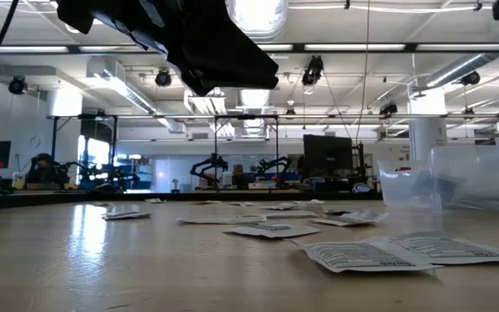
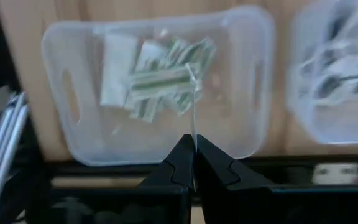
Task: Pick & Place First Aid Supplies
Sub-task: Put the bandage pack into the bottom bin
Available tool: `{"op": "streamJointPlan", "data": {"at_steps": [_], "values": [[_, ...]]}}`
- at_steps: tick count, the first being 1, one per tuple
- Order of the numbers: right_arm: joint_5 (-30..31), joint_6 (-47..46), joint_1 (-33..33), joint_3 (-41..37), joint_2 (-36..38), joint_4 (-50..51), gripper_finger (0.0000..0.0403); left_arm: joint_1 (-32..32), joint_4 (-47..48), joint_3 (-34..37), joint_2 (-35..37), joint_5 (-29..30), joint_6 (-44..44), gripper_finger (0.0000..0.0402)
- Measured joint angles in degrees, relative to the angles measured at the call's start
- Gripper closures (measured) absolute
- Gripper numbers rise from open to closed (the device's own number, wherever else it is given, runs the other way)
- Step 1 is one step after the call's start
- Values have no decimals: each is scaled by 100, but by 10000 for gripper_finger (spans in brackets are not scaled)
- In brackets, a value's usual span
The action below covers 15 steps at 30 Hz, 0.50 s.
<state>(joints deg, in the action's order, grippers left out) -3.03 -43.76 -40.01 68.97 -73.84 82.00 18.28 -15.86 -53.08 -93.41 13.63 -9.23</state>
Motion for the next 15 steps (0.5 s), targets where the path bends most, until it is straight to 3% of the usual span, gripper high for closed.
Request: {"op": "streamJointPlan", "data": {"at_steps": [8, 15], "values": [[-1469, -3, 2, -1258, 532, -1952, 395, 0, 5, 0, 0, 0, 2, 278], [-1599, 6, 2, -1965, 730, -2921, 395, 0, 20, 0, 0, -2, 2, 278]]}}
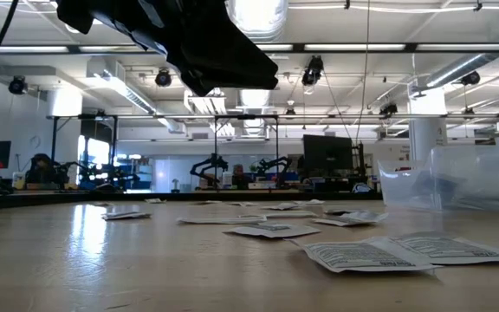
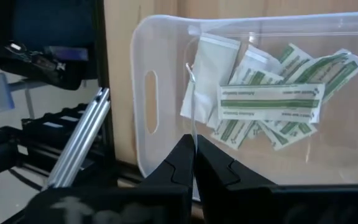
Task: Pick & Place First Aid Supplies
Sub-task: Put the bandage pack into the bottom bin, then put the towelette pack into the top bin
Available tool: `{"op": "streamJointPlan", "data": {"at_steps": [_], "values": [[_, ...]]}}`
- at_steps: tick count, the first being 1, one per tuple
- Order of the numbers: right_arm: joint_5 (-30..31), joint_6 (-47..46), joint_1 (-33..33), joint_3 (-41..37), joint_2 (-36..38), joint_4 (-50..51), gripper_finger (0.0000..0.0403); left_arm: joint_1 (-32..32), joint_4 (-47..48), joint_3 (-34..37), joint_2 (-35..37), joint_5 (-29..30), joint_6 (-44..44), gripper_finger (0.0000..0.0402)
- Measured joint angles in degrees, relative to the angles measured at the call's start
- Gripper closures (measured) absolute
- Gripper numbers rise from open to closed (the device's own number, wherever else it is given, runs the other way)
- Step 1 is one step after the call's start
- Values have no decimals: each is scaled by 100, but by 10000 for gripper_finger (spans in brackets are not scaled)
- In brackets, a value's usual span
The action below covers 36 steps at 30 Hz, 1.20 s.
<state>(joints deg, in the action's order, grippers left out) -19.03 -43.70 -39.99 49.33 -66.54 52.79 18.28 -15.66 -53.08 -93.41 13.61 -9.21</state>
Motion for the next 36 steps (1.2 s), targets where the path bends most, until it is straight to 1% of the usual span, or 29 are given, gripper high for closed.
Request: {"op": "streamJointPlan", "data": {"at_steps": [7, 15, 17, 20, 23, 30, 33, 36], "values": [[0, 9, 0, -524, 54, -703, 395, 0, 8, 0, 0, 0, -1, 278], [119, -390, 2, -543, 4, -845, 394, -17, 33, 2, 0, 17, 0, 278], [118, -489, 2, -543, 4, -845, 394, -20, 80, 2, 0, 153, 2, 278], [116, -620, 2, -543, 4, -843, 392, -29, 220, 4, 0, 506, 6, 278], [114, -793, 2, -543, 4, -841, 379, -35, 320, 7, 0, 748, 4, 278], [110, -1146, 14, -543, 6, -807, 322, -37, 460, 7, 0, 817, -149, 278], [54, -1343, 28, -543, 48, -801, 303, -37, 555, 7, 0, 1289, -299, 278], [46, -1536, 28, -543, 151, -800, 292, -45, 820, 7, 27, 1737, -503, 275]]}}
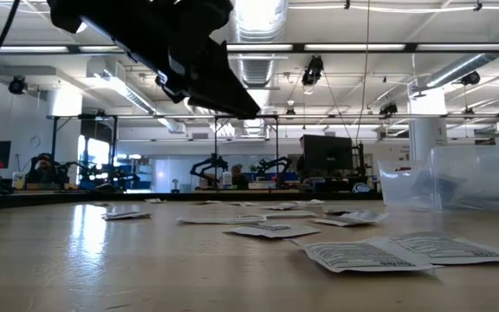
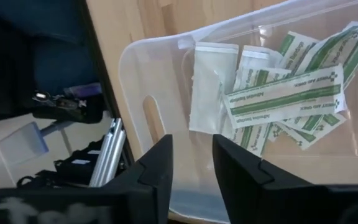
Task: Pick & Place First Aid Supplies
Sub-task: Put the towelette pack into the top bin
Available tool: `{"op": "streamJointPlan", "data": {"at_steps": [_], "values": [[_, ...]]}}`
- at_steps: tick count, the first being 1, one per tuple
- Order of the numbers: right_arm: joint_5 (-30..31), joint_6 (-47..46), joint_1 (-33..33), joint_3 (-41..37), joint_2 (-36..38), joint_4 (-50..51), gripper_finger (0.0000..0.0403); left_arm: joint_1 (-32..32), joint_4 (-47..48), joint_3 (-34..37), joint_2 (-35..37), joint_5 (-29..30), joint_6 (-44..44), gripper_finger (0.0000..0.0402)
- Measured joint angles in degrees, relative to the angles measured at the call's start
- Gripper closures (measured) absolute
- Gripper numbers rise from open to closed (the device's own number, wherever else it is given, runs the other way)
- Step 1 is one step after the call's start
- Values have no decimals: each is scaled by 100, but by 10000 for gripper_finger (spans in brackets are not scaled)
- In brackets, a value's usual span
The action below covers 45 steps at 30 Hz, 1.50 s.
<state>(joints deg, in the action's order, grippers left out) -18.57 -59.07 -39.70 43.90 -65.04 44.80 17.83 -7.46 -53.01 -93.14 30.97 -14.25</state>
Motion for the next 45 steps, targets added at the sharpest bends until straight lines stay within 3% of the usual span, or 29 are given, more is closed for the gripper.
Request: {"op": "streamJointPlan", "data": {"at_steps": [9, 14, 19, 27, 31, 36, 45], "values": [[157, 81, -4, 0, 687, 157, 302, -51, 716, 0, 282, 206, -188, 235], [924, 278, -2, 0, 1244, 219, 317, -53, 1361, -2, 406, 195, -406, 223], [1845, 246, -2, 2, 1737, 211, 328, -53, 2366, -2, 500, 57, -1382, 223], [2907, 260, 2, 2, 2025, 122, 333, -46, 3316, -2, 510, -859, -2215, 223], [3107, 451, 0, 2, 2013, 119, 327, -29, 3379, -2, 507, -1372, -2275, 223], [3286, 551, 2, 2, 1943, 108, 323, 65, 3553, -134, 507, -1458, -2250, 223], [3371, 570, 0, 2, 1762, 87, 336, 334, 5587, -1097, 511, -1658, -2921, 224]]}}
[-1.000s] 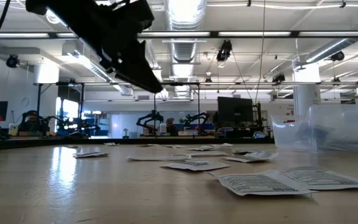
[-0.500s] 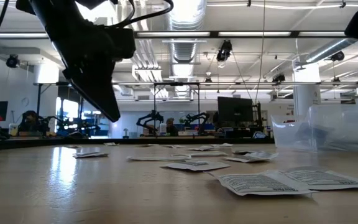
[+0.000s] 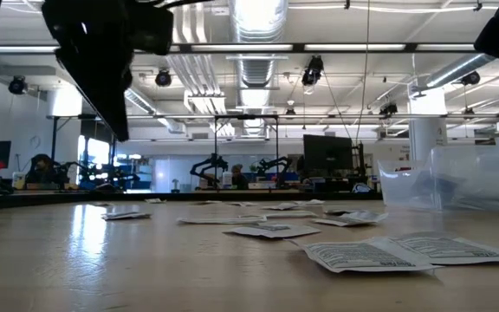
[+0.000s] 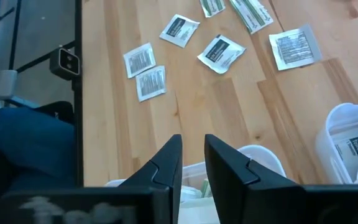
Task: Pick & Place First Aid Supplies
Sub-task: Put the towelette pack into the top bin
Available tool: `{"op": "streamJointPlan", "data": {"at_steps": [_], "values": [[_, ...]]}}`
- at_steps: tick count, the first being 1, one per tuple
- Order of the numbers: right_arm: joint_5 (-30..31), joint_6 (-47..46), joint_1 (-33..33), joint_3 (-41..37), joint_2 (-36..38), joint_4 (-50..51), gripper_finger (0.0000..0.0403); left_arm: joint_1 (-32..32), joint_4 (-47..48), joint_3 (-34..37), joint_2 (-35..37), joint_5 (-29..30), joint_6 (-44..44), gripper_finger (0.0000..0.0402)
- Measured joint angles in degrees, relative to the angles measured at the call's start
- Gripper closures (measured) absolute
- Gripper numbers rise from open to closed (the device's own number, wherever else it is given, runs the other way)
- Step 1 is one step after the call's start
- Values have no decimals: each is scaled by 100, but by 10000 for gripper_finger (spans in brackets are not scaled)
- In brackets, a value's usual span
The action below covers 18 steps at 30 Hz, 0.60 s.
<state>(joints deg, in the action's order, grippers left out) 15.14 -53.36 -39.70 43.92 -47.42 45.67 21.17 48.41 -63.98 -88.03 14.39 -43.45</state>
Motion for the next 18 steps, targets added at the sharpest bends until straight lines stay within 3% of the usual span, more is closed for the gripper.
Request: {"op": "streamJointPlan", "data": {"at_steps": [5, 11, 18], "values": [[6, 2, -4, 0, -60, -2, 335, 166, 288, -58, 0, 71, -604, 223], [6, -20, -2, 0, -81, -13, 325, 93, 69, 387, -2, 738, -1141, 223], [6, 2, -2, 0, -83, -17, 321, 142, -1594, 1040, -8, 1256, 614, 223]]}}
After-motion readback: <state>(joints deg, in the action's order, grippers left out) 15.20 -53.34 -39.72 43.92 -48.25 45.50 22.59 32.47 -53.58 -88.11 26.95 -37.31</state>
